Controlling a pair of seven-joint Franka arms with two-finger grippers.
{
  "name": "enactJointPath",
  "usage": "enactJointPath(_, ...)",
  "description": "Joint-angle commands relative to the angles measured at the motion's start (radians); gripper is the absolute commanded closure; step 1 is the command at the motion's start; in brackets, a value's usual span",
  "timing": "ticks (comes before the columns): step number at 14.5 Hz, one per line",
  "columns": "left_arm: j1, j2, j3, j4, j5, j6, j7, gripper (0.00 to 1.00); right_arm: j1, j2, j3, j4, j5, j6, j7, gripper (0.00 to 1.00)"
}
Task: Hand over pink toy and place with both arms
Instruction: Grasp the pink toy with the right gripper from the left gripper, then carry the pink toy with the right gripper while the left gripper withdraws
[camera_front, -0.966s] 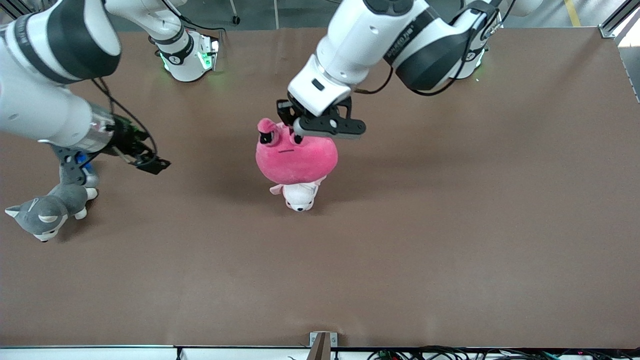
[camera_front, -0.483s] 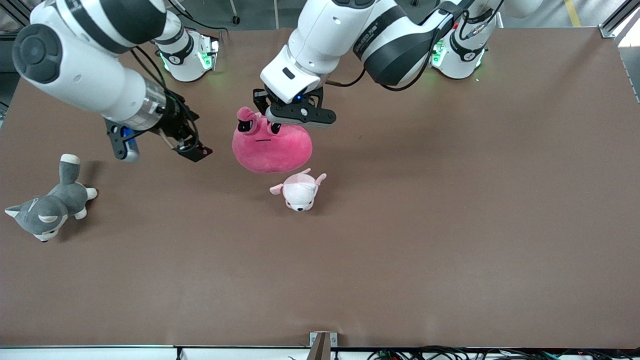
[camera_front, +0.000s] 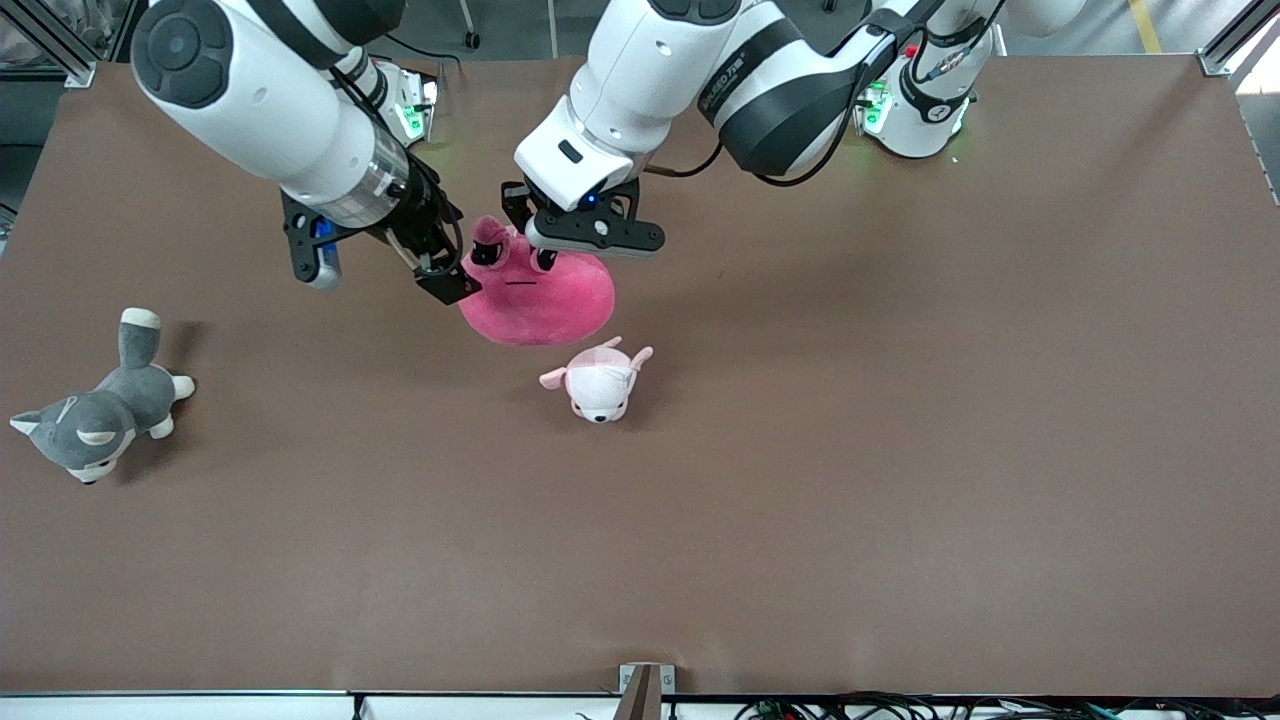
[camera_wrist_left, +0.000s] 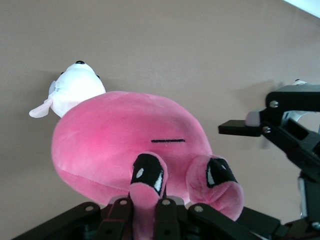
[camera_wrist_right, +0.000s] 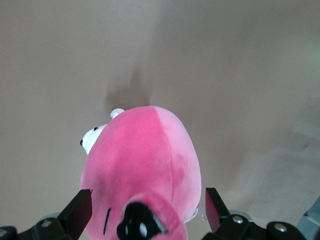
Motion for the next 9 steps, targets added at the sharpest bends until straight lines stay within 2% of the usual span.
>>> enactJointPath(1, -0.015, 0.010, 0.013, 0.032, -0.011, 0.001, -0.014, 1.00, 0.034, -0.011, -0.013, -0.008, 0.020, 0.019, 0.044, 0.03)
enactJointPath(3, -0.015, 0.010, 0.015, 0.032, -0.011, 0.001, -0.014, 1.00, 0.044, -0.011, -0.011, -0.008, 0.020, 0.027, 0.042, 0.16)
enactJointPath(4, -0.015, 0.010, 0.015, 0.032, -0.011, 0.001, -0.014, 1.00, 0.044, -0.011, -0.011, -0.008, 0.020, 0.030, 0.042, 0.27)
enactJointPath(6, -0.015, 0.010, 0.013, 0.032, -0.011, 0.001, -0.014, 1.00, 0.041, -0.011, -0.013, -0.008, 0.021, 0.028, 0.032, 0.61)
enactJointPath(7, -0.015, 0.010, 0.013, 0.032, -0.011, 0.001, -0.014, 1.00, 0.039, -0.011, -0.013, -0.008, 0.021, 0.027, 0.029, 0.83)
enactJointPath(8, -0.015, 0.010, 0.013, 0.032, -0.011, 0.001, -0.014, 1.00, 0.035, -0.011, -0.013, -0.006, 0.021, 0.025, 0.027, 0.97)
enactJointPath(9, -0.015, 0.010, 0.013, 0.032, -0.011, 0.001, -0.014, 1.00, 0.030, -0.011, -0.014, -0.006, 0.021, 0.024, 0.021, 0.99)
